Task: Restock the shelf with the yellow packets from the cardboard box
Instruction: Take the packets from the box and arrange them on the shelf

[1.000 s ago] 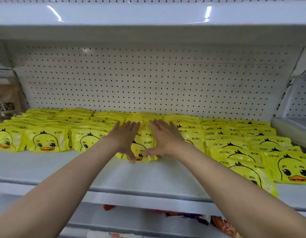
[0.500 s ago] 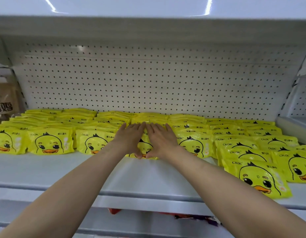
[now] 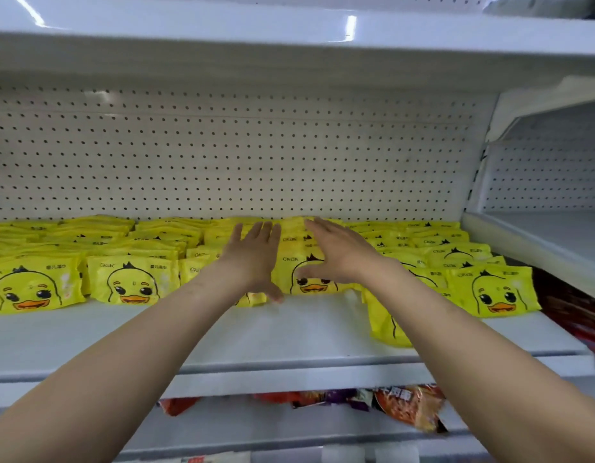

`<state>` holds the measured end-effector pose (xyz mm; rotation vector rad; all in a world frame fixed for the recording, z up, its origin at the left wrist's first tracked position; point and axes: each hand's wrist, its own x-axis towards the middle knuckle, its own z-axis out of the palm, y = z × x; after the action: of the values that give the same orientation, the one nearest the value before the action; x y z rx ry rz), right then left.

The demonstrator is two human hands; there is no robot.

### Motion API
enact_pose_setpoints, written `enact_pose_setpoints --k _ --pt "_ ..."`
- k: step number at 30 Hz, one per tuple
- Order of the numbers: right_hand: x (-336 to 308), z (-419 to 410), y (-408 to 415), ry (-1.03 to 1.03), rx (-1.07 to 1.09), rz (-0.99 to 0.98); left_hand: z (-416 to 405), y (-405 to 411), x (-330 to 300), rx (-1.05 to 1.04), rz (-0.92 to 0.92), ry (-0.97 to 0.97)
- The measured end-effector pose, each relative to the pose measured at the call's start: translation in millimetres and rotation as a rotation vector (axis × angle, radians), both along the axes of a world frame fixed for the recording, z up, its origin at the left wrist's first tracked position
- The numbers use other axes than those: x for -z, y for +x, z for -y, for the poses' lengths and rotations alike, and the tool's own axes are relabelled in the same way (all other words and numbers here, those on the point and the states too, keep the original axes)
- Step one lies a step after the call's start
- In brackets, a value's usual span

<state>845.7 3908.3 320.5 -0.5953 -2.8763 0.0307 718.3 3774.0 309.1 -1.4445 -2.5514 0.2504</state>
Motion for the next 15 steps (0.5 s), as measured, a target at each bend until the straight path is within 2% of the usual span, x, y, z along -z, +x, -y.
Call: enact_pose_setpoints --k 7,15 --pt "-3.5 -68.8 98.3 -0.116 0.154 0.199 -70.0 99.4 0.2 0.239 0.201 0.01" --pt "24.6 -101.2 163.8 -0.098 0.067 0.333 -112.3 158.3 17.3 0.261 0.256 -0.091"
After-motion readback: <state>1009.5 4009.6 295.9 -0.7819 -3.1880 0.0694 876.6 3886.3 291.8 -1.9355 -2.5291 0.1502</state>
